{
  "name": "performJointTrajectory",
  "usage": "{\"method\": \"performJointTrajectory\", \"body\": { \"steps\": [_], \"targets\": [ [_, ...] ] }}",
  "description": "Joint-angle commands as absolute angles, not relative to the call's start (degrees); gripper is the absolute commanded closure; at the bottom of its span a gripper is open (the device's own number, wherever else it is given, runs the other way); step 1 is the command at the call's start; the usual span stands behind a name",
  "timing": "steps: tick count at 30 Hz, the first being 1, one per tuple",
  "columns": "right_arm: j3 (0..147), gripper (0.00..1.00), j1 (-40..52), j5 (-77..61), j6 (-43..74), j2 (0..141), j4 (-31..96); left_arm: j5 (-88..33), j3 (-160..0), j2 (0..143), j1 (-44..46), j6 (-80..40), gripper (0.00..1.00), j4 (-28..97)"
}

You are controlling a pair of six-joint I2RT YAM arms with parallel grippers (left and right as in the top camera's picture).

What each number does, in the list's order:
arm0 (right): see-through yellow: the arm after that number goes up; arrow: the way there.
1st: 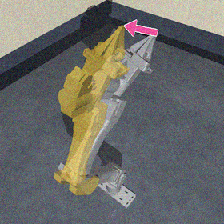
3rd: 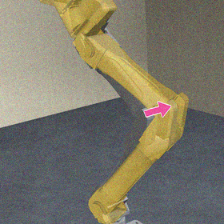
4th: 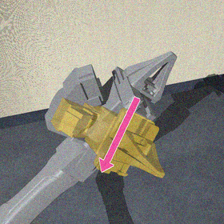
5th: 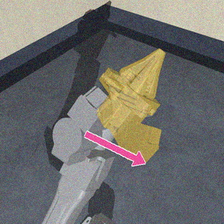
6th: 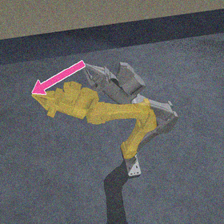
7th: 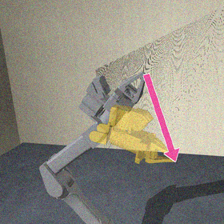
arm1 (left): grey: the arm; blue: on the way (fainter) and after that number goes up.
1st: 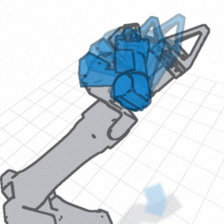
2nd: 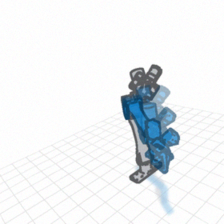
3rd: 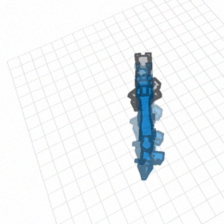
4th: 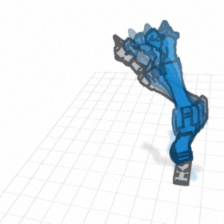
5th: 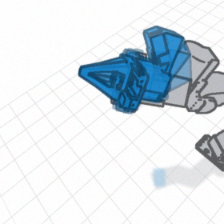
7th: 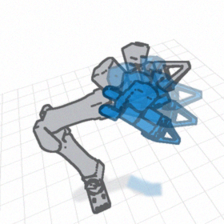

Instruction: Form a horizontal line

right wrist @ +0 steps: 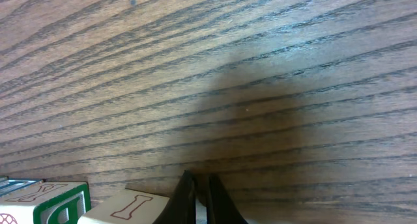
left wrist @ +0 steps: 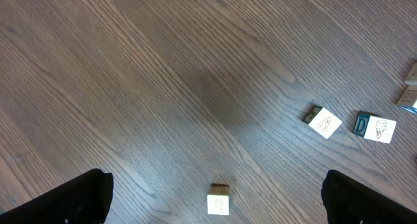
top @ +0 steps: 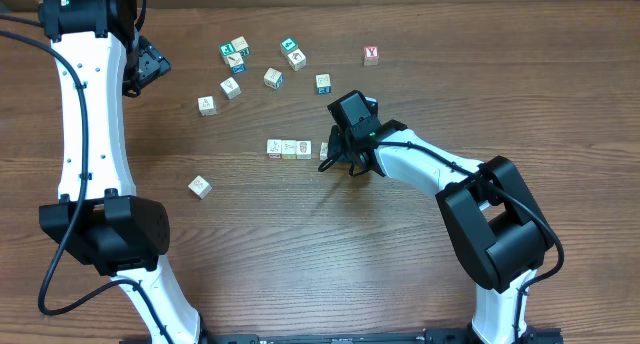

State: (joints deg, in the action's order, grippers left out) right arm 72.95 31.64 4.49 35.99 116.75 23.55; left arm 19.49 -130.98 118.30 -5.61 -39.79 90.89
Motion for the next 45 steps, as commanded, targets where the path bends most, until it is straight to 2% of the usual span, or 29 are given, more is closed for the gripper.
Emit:
{"method": "performJointTrajectory", "body": {
  "steps": [1, 45],
  "targets": [
    [72.7, 0.96, 31.9, 3.3, 36.0, 119.0, 23.4, 19.5, -131.7, 117.8, -5.2, -38.5, 0.0, 91.0],
    [72.7, 0.96, 31.9, 2.9, 36.0, 119.0, 23.8, 19.5, -131.7, 117.8, -5.2, -38.5, 0.0, 91.0]
  ]
}}
